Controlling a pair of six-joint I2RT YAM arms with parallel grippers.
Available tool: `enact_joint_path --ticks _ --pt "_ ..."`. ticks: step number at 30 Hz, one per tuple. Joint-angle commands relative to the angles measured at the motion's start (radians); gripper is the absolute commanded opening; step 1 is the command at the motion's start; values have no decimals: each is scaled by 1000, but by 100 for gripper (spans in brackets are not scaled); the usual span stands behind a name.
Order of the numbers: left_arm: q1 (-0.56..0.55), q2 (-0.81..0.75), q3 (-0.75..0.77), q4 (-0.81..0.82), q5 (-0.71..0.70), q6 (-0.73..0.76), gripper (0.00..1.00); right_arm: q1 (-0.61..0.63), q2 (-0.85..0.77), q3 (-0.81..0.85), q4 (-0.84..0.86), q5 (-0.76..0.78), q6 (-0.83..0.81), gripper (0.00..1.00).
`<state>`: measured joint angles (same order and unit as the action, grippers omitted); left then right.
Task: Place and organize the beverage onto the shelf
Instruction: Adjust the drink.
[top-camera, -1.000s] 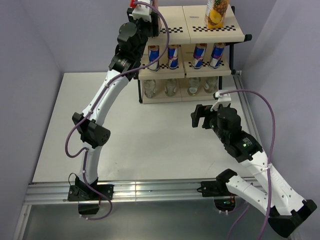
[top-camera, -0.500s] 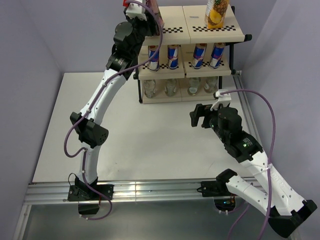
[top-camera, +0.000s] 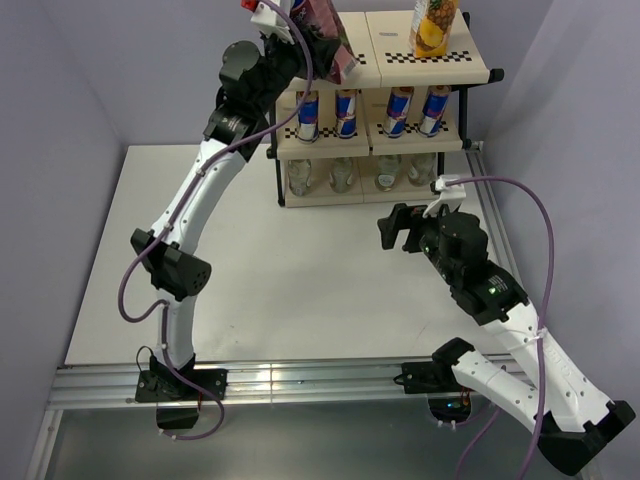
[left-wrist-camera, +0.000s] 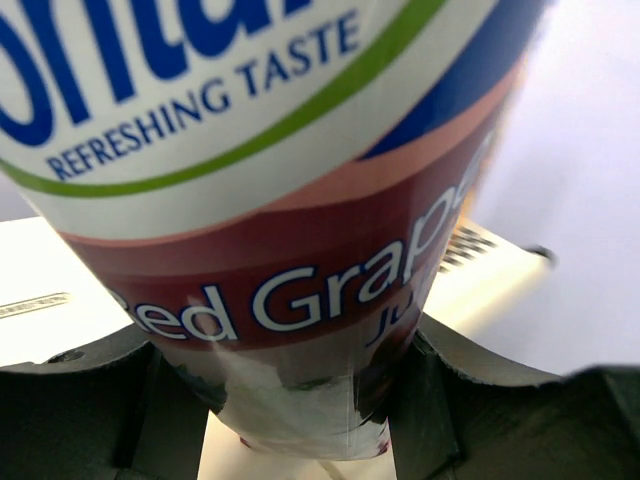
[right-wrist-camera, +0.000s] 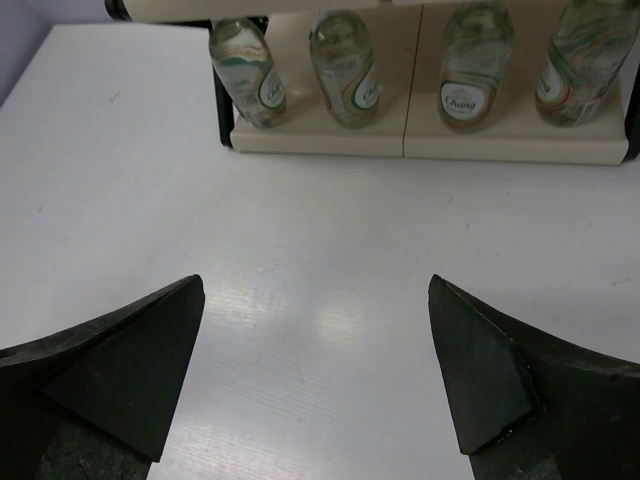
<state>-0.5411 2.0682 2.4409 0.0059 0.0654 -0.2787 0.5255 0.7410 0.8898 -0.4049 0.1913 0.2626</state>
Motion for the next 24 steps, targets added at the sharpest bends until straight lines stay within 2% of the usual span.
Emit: enact_joint_path --ticks 1,4,7,8,10,11,12,13,14,15,16,18,21,22,24 --pt "-25 -246 72 293 213 -82 0 -5 -23 78 38 45 6 100" --pt "-28 -296 61 257 292 -109 0 -5 -43 138 14 71 -2 100" --pt "-31 -370 -5 198 437 -143 1 -4 -72 216 -3 77 -5 100" --pt "-33 -420 -75 178 532 -146 0 -5 -81 242 -14 77 -6 100" --pt "-33 -488 -199 177 630 -165 0 -5 -88 302 -6 25 -19 100" --pt "-34 -560 -344 209 678 -168 0 -5 -88 322 3 -66 -8 100" --pt "-34 -592 -418 226 776 -168 0 -7 -86 342 3 -138 -20 100" --pt "-39 -626 -490 255 806 -174 0 -5 -83 377 6 -204 -35 100" --pt "-42 -688 -628 299 826 -171 1 -4 -74 391 21 -289 -40 100" --pt "-48 -718 -684 304 841 -157 0 -5 -68 402 35 -379 -30 100" --pt "-63 -746 -780 309 827 -131 1 -5 -58 422 49 -410 -5 100" --pt "-107 -812 -844 265 794 -55 1 -5 -14 466 58 -478 56 100" --pt "-180 -850 -882 122 832 86 1 -5 53 492 124 -643 79 100" --pt "-192 -859 -887 102 859 104 0 -5 69 497 147 -750 86 100" --pt "-204 -891 -936 103 924 107 1 -4 98 489 231 -840 98 100"
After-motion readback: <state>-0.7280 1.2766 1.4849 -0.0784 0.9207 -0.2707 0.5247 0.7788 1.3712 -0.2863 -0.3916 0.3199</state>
